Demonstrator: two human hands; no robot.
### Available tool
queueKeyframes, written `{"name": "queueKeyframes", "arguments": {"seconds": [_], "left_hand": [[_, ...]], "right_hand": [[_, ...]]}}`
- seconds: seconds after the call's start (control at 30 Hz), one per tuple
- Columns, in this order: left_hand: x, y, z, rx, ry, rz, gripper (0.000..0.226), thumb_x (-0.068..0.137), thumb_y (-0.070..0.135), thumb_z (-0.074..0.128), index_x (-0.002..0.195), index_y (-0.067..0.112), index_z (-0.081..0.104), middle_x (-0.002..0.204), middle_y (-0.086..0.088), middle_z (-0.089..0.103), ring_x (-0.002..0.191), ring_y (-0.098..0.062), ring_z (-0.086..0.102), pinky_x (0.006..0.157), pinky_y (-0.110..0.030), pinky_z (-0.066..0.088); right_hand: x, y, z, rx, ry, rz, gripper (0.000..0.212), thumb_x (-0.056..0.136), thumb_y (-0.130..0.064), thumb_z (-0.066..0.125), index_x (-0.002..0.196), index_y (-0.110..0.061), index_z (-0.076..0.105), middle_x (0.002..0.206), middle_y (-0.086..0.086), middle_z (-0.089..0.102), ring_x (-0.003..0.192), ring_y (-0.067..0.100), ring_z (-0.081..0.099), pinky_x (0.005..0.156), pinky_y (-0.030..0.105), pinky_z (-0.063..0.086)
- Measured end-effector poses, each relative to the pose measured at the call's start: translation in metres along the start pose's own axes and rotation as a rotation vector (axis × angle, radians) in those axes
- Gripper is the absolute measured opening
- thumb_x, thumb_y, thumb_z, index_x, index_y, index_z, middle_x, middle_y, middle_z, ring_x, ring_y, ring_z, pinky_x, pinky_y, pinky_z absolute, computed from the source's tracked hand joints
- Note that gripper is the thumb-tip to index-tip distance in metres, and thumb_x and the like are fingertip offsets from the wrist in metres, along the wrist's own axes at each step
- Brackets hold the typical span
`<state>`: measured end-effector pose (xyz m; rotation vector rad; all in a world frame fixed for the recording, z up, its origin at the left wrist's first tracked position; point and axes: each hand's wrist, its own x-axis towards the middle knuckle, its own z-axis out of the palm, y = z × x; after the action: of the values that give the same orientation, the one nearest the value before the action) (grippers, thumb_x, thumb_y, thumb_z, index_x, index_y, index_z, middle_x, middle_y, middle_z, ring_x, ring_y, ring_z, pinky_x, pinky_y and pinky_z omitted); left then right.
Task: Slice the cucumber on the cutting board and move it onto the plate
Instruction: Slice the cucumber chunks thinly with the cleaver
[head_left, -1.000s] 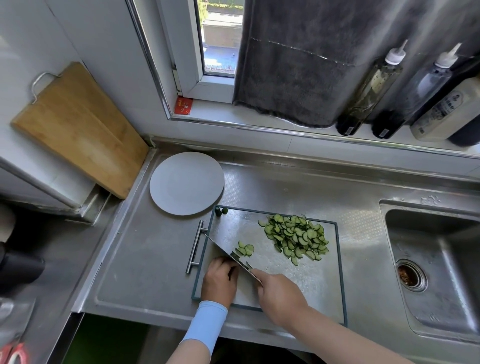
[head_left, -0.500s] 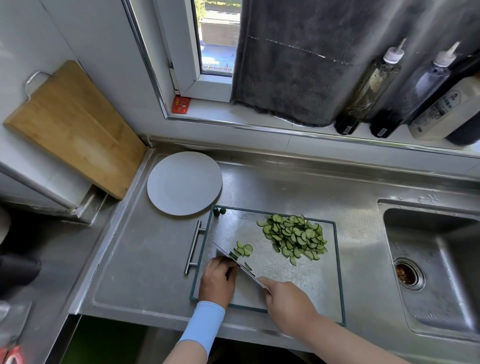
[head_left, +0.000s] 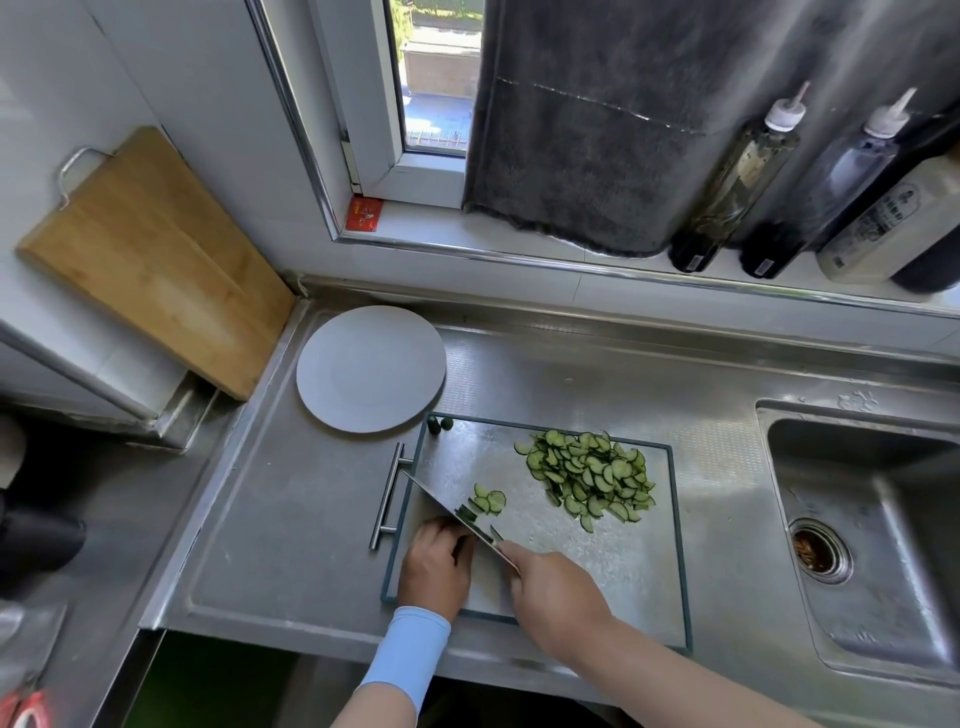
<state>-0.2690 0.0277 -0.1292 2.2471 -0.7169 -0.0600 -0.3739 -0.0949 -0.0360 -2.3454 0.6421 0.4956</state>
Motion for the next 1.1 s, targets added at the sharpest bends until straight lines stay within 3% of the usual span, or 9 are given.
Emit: {"name": "queueKeyframes", "arguments": {"seconds": [0.1, 0.33, 0.5, 0.63, 0.8, 1.0, 1.1], "left_hand": [[0.0, -0.001, 0.0, 0.006, -0.002, -0.012, 0.027, 0.066, -0.003, 0.082, 0.085, 0.013, 0.072, 0.084, -0.006, 0.065, 0.084, -0.016, 0.053, 0.075, -0.02, 0.043], [0.0, -0.001, -0.001, -0.008, -0.025, -0.003, 0.023, 0.069, -0.001, 0.08, 0.085, 0.014, 0.072, 0.088, -0.003, 0.065, 0.085, -0.012, 0.054, 0.079, -0.012, 0.039], [0.001, -0.004, 0.001, -0.005, -0.034, 0.002, 0.023, 0.068, -0.002, 0.081, 0.081, 0.014, 0.072, 0.084, -0.001, 0.064, 0.081, -0.017, 0.057, 0.075, -0.018, 0.043], [0.0, -0.005, 0.002, -0.003, -0.029, -0.003, 0.024, 0.066, -0.005, 0.08, 0.081, 0.013, 0.072, 0.086, -0.004, 0.064, 0.085, -0.019, 0.056, 0.076, -0.018, 0.042], [-0.001, -0.002, 0.002, -0.008, -0.012, -0.007, 0.026, 0.067, -0.007, 0.079, 0.084, 0.011, 0.072, 0.089, -0.005, 0.064, 0.088, -0.018, 0.054, 0.079, -0.016, 0.04], [0.0, -0.003, 0.001, 0.02, -0.009, -0.005, 0.024, 0.066, -0.005, 0.08, 0.082, 0.01, 0.071, 0.082, -0.006, 0.064, 0.083, -0.018, 0.052, 0.075, -0.02, 0.04], [0.0, -0.002, 0.001, 0.023, 0.012, -0.029, 0.025, 0.064, -0.006, 0.081, 0.082, 0.009, 0.071, 0.082, -0.008, 0.064, 0.083, -0.017, 0.051, 0.074, -0.019, 0.039]], "right_hand": [[-0.013, 0.007, -0.003, 0.0, -0.007, -0.018, 0.033, 0.096, -0.019, 0.036, 0.121, -0.034, 0.052, 0.075, -0.002, 0.056, 0.069, 0.025, 0.052, 0.062, 0.037, 0.042], [-0.024, 0.015, -0.009, -0.005, -0.028, 0.023, 0.037, 0.096, -0.018, 0.036, 0.125, -0.035, 0.053, 0.081, 0.004, 0.065, 0.071, 0.026, 0.056, 0.068, 0.038, 0.048], [-0.012, 0.009, -0.004, 0.025, -0.052, 0.049, 0.036, 0.095, -0.016, 0.037, 0.121, -0.03, 0.057, 0.077, -0.003, 0.057, 0.072, 0.025, 0.054, 0.067, 0.035, 0.046], [0.003, 0.0, -0.002, 0.025, -0.05, 0.057, 0.047, 0.099, -0.019, 0.037, 0.141, -0.036, 0.051, 0.093, 0.001, 0.067, 0.081, 0.024, 0.057, 0.072, 0.032, 0.048], [0.012, -0.009, -0.005, 0.004, -0.038, 0.034, 0.043, 0.101, -0.018, 0.037, 0.139, -0.031, 0.052, 0.106, 0.008, 0.07, 0.096, 0.029, 0.063, 0.08, 0.034, 0.052], [0.004, -0.005, -0.003, -0.006, -0.01, -0.001, 0.041, 0.1, -0.019, 0.039, 0.137, -0.03, 0.053, 0.099, 0.006, 0.07, 0.089, 0.027, 0.062, 0.077, 0.034, 0.051], [-0.007, 0.001, -0.002, -0.011, 0.011, -0.017, 0.037, 0.1, -0.021, 0.039, 0.131, -0.032, 0.055, 0.082, 0.0, 0.061, 0.074, 0.024, 0.052, 0.067, 0.032, 0.044]]}}
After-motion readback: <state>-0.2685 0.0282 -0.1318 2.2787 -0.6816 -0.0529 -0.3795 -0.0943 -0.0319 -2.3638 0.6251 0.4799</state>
